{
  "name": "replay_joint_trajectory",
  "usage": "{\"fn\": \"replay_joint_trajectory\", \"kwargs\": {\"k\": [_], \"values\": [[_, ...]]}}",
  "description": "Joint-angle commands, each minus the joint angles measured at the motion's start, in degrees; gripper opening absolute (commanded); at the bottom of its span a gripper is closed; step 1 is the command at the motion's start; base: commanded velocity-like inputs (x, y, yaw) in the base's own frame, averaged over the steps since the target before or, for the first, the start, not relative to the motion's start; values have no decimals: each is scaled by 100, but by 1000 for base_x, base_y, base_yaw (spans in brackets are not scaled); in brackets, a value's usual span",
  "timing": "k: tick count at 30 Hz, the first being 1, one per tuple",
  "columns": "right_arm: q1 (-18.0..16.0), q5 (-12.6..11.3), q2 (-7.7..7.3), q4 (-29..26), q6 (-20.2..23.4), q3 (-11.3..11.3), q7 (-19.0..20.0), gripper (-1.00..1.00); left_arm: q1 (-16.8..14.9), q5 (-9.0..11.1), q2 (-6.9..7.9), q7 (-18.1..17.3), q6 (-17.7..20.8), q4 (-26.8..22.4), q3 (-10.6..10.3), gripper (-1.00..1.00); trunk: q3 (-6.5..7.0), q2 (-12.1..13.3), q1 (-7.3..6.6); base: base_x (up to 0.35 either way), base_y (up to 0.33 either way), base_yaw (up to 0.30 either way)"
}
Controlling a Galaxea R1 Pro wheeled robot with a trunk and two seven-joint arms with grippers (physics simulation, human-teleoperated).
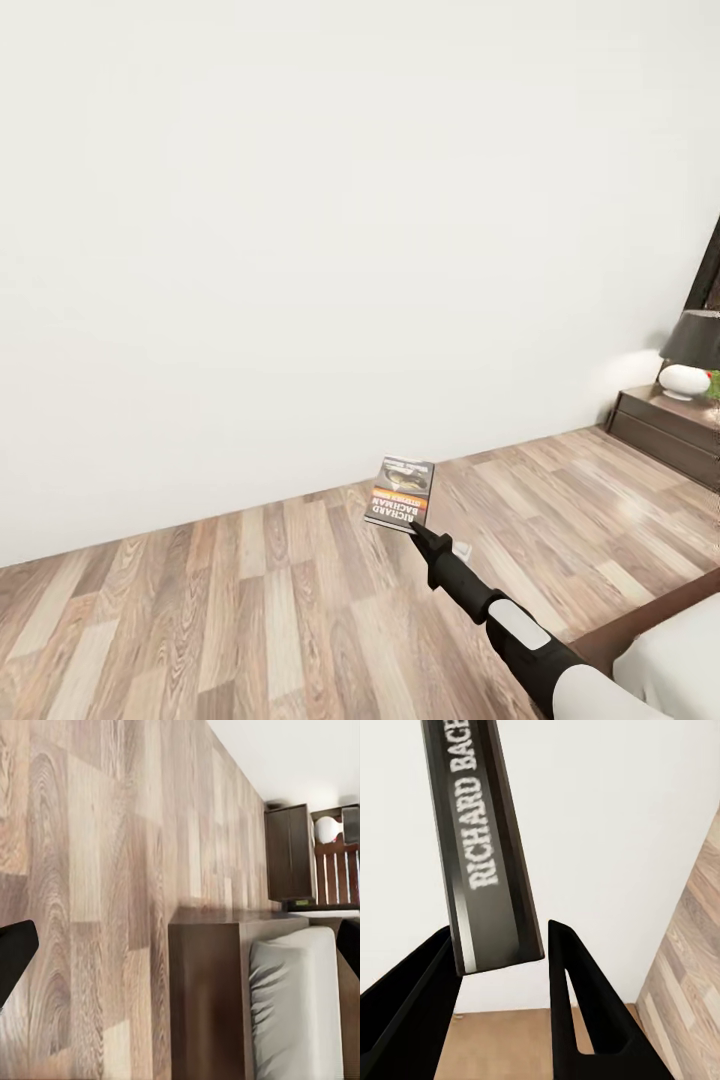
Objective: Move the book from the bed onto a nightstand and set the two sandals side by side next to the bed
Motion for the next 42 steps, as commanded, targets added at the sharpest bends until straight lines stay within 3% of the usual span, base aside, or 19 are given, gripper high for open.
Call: {"fn": "replay_joint_trajectory", "kwargs": {"k": [1,14,42], "values": [[-7,-71,-3,2,32,27,14,-100,-1,-12,2,-19,60,0,34,100,-6,-3,2,247,169,-139],[-8,-70,-3,2,32,28,14,-100,1,-12,-5,-19,60,0,34,100,-6,-3,2,247,193,-84],[-6,-70,-4,2,32,23,14,-100,2,-12,-5,-19,60,0,34,100,-6,-3,2,218,180,-207]]}}
